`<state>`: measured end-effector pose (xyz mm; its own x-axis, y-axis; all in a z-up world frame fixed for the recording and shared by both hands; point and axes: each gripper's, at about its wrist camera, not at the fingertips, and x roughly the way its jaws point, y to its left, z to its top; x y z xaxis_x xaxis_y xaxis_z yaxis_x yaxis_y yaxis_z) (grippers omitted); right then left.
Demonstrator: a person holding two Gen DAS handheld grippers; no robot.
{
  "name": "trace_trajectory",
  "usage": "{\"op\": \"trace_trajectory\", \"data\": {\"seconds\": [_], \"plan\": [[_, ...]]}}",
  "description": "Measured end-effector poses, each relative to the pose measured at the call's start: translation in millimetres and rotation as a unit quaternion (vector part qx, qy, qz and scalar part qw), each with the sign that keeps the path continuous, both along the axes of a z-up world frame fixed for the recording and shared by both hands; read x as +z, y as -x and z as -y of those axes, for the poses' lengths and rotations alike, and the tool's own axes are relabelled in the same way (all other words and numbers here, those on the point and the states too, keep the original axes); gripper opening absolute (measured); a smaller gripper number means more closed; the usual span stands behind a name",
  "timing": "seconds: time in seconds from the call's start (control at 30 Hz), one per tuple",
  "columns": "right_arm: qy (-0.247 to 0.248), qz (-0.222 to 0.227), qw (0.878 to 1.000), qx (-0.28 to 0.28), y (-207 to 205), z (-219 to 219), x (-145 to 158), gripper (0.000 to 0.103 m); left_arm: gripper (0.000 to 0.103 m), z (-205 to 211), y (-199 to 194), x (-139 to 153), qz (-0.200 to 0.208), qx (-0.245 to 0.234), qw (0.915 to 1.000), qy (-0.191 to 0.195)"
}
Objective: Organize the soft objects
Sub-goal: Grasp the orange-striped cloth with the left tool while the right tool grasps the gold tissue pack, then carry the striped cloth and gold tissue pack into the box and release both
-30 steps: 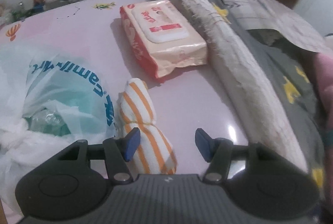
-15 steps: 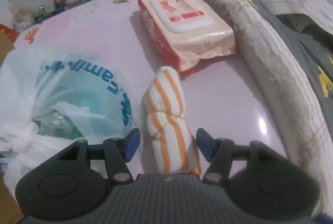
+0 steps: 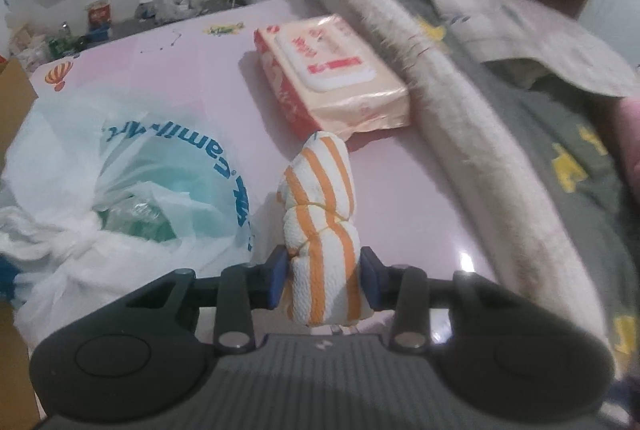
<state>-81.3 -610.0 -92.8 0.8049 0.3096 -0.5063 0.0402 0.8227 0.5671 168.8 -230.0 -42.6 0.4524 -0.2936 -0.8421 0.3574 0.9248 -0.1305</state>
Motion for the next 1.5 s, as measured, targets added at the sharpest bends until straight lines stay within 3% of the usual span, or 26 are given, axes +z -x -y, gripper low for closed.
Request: {"op": "trace_trajectory", "data": {"seconds": [0.23,0.37,0.6,0.83,0.9,0.97,1.27,1.5], "plan": [[0.045,0.004,0.998,0.04,-10,-27,15,0.062,0.039,-34,42,18,0.012,-0.034,0.9989,0.03],[0.075,-0.017,0.994,0.072,-15,-47,16,0.062,0.039,-60,67,15,0.003,-0.045,0.9983,0.035],[0.165,-0.092,0.976,0.105,-35,-84,-8,0.065,0.039,-103,102,5,0.004,-0.038,0.9981,0.048],[0.24,-0.112,0.957,0.122,-44,-116,-23,0.069,0.039,-129,120,-1,0.005,-0.026,0.9974,0.067],[0.249,-0.12,0.954,0.12,-47,-119,-28,0.067,0.039,-135,124,1,0.009,-0.024,0.9968,0.076],[0.258,-0.125,0.951,0.114,-47,-120,-30,0.053,0.039,-143,129,6,0.018,-0.024,0.996,0.084],[0.2,-0.116,0.969,0.088,-44,-112,-11,0.052,0.039,-206,152,60,0.092,0.0,0.9885,0.119],[0.148,-0.083,0.982,0.087,-41,-116,17,0.052,0.039,-284,147,99,0.15,0.076,0.9791,0.115]]}}
